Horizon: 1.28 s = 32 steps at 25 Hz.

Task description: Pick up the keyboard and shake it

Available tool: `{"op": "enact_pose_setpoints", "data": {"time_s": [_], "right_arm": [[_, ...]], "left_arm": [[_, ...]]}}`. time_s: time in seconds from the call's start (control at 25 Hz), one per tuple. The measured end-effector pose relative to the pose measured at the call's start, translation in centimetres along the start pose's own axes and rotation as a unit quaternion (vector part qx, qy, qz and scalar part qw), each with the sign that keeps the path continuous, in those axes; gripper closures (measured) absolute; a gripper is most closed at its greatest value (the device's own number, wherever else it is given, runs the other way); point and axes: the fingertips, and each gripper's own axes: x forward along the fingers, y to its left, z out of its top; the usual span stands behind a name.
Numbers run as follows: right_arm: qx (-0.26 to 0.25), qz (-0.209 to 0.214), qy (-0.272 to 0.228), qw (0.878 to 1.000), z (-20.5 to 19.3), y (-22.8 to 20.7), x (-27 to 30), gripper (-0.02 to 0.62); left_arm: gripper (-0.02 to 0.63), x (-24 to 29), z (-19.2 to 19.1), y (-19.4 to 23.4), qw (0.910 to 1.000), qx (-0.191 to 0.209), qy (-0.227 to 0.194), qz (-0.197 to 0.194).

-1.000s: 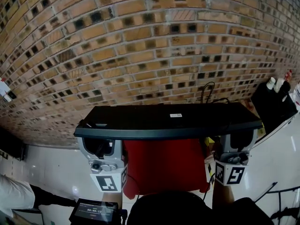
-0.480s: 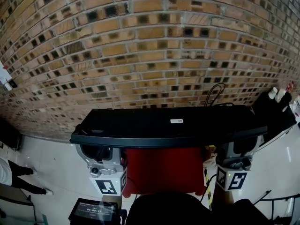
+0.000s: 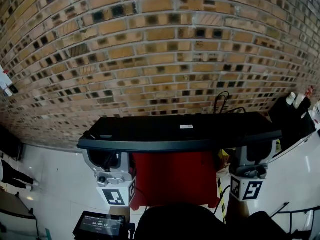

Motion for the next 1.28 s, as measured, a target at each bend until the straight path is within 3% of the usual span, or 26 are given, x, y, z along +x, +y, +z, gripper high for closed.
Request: {"op": "enact_pose_setpoints", "data": {"time_s": [0.48,0.72,0.92,1.28], "right_arm": [[0.034,0.022,0.158,0.987,-9.9,1.4,-2.6,0.261],[0.045,0.040,0.218,0.974,-13.1,2.0,-5.7,0.261],[0.052,0.022,0.266,0.962,-15.8,1.9,-9.4,0.261],[0.062,0.064,0.379,0.921,-21.6,4.5,-17.1,0.261]], "left_arm": [[0.204,-4.4,-8.5,-0.7,0.9896,-0.025,0.142,0.006],[0.205,-8.6,-11.4,-1.6,0.9766,-0.040,0.211,0.013],[0.204,-11.6,-14.0,-3.0,0.9667,-0.049,0.251,-0.006],[0.204,-22.1,-17.9,-4.4,0.9261,-0.082,0.367,0.032]]}}
